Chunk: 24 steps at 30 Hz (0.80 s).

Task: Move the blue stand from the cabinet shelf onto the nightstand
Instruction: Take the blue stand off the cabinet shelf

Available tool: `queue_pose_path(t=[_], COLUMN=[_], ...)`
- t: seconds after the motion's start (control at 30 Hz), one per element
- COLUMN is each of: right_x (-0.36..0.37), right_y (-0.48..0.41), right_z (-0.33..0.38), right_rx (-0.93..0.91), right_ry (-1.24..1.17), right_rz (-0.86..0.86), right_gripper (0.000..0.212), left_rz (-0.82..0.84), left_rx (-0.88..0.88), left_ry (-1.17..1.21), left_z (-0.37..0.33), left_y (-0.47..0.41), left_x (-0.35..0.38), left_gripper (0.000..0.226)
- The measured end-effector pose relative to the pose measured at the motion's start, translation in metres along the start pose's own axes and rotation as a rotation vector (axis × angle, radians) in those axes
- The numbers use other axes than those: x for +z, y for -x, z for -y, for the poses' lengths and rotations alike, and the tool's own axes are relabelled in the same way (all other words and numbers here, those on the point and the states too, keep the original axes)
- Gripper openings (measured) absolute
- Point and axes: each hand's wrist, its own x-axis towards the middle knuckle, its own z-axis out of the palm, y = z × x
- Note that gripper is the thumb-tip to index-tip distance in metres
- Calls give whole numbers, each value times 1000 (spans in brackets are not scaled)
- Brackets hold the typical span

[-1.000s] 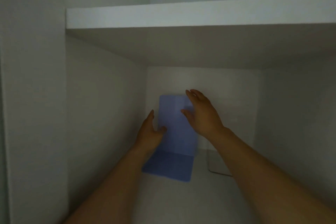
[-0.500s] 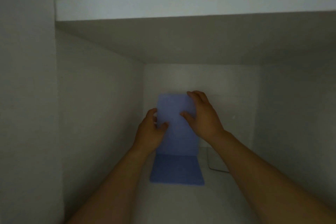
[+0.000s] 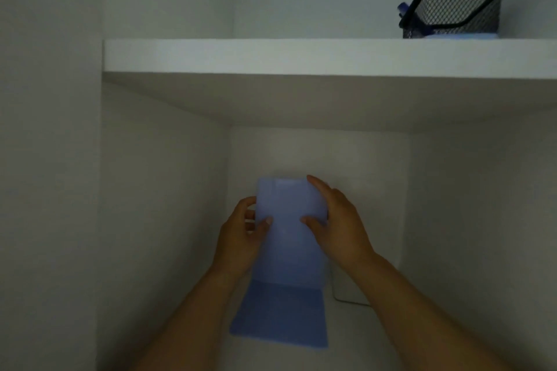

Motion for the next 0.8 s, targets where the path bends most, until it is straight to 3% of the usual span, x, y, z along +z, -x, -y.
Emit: queue_pose_path(t=[0.23, 0.4, 0.6, 0.8], right_x=[-4, -17, -34, -55], right_y=[7, 15, 28, 41], right_z=[7, 13, 31, 57], right_rx=[-18, 13, 31, -5], right_ry=[-88, -190, -225, -240], right_rz=[-28, -36, -20, 66], right_gripper=[59, 54, 54, 55], left_rz=[-10, -14, -18, -55], left_rx=[-27, -22, -8, -29], left_ry=[128, 130, 111, 125], left_z=[-6, -17, -36, -60], left_y=[5, 12, 32, 70], left_x=[3, 4, -8, -19], left_gripper=[52, 52, 26, 25])
